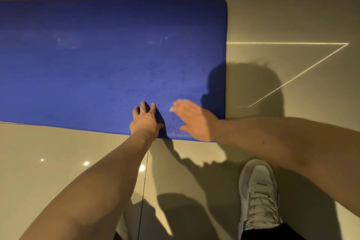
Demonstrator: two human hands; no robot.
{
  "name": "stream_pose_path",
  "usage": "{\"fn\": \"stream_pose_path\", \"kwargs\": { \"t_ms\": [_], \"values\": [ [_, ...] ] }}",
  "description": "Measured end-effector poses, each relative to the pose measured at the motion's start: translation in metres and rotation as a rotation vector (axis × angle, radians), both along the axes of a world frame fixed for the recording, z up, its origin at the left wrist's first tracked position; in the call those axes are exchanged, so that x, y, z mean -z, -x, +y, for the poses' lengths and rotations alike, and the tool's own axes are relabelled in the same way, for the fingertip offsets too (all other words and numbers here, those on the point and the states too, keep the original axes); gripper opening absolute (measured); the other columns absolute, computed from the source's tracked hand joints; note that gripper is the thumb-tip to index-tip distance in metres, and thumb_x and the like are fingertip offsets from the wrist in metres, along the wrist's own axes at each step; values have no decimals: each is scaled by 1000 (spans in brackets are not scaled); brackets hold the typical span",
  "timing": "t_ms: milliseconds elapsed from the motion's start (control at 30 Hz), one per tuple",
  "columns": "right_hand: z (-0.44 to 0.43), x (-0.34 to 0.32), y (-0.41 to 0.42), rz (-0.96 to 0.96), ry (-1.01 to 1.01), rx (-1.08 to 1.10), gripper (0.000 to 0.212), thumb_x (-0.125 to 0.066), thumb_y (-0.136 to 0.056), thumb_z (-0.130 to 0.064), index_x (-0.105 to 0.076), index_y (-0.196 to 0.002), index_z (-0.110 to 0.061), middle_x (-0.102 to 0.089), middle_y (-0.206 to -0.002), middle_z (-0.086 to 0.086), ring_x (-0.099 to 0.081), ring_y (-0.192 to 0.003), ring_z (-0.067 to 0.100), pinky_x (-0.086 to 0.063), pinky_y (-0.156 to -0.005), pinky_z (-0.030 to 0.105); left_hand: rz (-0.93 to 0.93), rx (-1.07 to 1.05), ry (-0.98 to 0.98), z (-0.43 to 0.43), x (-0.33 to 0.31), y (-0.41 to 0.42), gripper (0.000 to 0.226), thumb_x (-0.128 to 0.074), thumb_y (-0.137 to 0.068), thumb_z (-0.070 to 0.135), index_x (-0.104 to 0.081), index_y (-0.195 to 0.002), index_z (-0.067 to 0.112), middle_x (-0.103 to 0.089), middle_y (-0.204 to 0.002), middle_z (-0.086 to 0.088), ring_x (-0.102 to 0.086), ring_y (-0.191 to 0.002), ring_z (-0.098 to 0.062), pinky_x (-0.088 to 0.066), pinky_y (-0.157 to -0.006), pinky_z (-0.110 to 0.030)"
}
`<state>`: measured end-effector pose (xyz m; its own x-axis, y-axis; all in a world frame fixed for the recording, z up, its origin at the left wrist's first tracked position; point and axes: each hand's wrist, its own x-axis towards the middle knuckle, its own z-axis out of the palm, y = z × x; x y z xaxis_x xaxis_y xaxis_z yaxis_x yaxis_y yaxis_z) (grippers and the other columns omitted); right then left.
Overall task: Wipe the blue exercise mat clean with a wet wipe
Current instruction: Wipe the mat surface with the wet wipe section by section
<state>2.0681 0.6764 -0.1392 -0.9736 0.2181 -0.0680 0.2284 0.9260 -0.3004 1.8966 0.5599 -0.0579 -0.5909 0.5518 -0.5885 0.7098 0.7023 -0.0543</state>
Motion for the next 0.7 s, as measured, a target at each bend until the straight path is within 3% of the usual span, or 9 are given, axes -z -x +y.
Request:
{"fn": "stream_pose_path", "kwargs": {
  "t_ms": [100,200,300,400,500,567,700],
  "values": [
    [62,-8,-5,-50,40,279,79,-68,-96,-38,-28,-158,-8,-27,-163,16,-19,-154,34,-15,-127,45,-12,-1,-15,-1,0,0,83,-62,-95,47,-10,-159,36,5,-166,6,2,-152,-25,-47,-83,-39],
    [76,-12,-2,-104,15,413,77,-52,-104,-38,-14,-161,-2,-10,-168,18,-3,-157,35,-3,-128,44,-11,-1,-15,-1,0,0,83,-62,-95,47,-9,-159,36,6,-167,6,2,-152,-25,-49,-88,-41],
    [38,-3,8,-94,-106,255,82,-46,-104,-46,-14,-159,6,-18,-166,23,-13,-155,40,-6,-127,46,-12,0,-11,0,0,0,84,-61,-95,48,-8,-159,36,6,-167,6,2,-152,-25,-49,-90,-40],
    [-17,0,3,12,-172,-7,81,-57,-98,-50,-34,-154,4,-38,-159,20,-32,-149,37,-11,-126,45,-1,2,-3,0,-1,0,83,-60,-96,48,-8,-159,37,6,-167,6,1,-152,-25,-49,-86,-39],
    [-25,3,-1,5,-189,-187,73,-41,-105,-50,-24,-160,-4,-25,-166,13,-17,-156,30,-6,-128,42,13,7,-1,1,0,1,84,-61,-95,49,-9,-159,36,5,-167,6,1,-152,-25,-50,-83,-38],
    [0,-2,11,-17,-153,-159,75,-49,-103,-48,-23,-161,-8,-24,-167,13,-17,-156,30,-9,-128,43,15,15,-4,1,1,0,83,-61,-95,49,-10,-159,36,4,-167,6,0,-152,-25,-48,-79,-37],
    [74,-10,37,-81,-63,154,75,-60,-102,-38,-27,-158,0,-26,-164,22,-20,-154,39,-13,-127,49,7,21,-18,-1,1,1,84,-63,-94,48,-11,-159,36,3,-166,6,0,-151,-25,-49,-85,-39]
  ]
}}
